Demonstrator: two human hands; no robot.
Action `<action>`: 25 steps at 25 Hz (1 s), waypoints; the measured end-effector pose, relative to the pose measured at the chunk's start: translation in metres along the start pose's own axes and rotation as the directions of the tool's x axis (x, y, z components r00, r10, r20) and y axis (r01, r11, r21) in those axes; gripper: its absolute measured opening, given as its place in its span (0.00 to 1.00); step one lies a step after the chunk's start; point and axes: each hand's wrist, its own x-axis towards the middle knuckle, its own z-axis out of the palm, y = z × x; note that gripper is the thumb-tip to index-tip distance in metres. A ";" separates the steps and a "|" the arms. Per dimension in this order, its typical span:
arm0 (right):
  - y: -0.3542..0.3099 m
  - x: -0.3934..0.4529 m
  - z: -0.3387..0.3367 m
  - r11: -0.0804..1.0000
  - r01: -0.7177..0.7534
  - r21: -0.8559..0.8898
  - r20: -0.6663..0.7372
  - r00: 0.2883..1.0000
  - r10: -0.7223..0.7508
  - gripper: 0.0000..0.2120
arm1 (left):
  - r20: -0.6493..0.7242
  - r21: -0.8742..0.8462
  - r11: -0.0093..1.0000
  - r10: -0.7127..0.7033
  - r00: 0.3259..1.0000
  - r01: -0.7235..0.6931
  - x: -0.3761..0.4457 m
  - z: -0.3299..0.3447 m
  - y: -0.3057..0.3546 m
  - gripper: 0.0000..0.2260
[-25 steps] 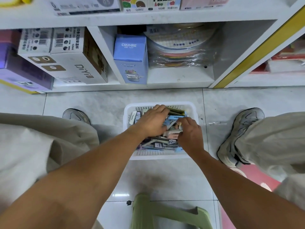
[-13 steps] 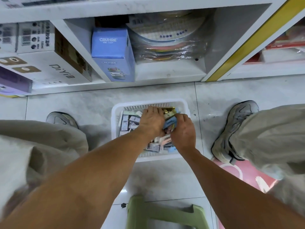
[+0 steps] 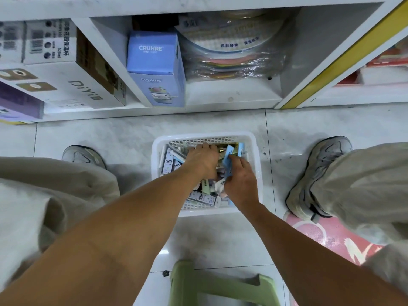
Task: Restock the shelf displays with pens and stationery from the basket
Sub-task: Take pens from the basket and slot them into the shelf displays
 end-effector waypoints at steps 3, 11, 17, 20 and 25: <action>0.003 0.005 0.001 0.997 -0.073 0.026 -0.014 0.997 0.074 0.22 | 0.054 0.043 0.998 0.032 0.998 -0.034 0.007 -0.009 0.000 0.34; 0.008 0.003 0.002 0.994 -0.102 0.033 -0.019 0.995 0.102 0.13 | 0.094 -0.055 0.990 0.138 0.986 -0.133 0.004 -0.002 -0.006 0.34; 0.007 0.003 -0.002 0.987 -0.146 0.069 -0.001 0.989 0.146 0.14 | 0.104 -0.178 0.977 0.136 0.985 -0.116 0.000 0.002 -0.007 0.41; 0.004 0.002 -0.005 0.980 -0.170 0.106 -0.023 0.985 0.174 0.15 | 0.017 -0.162 0.977 0.143 0.990 -0.138 -0.002 0.004 -0.005 0.40; 0.003 0.004 -0.015 0.961 -0.222 0.163 -0.030 0.973 0.230 0.15 | 0.029 -0.289 0.940 0.197 0.980 -0.180 -0.009 0.005 -0.016 0.49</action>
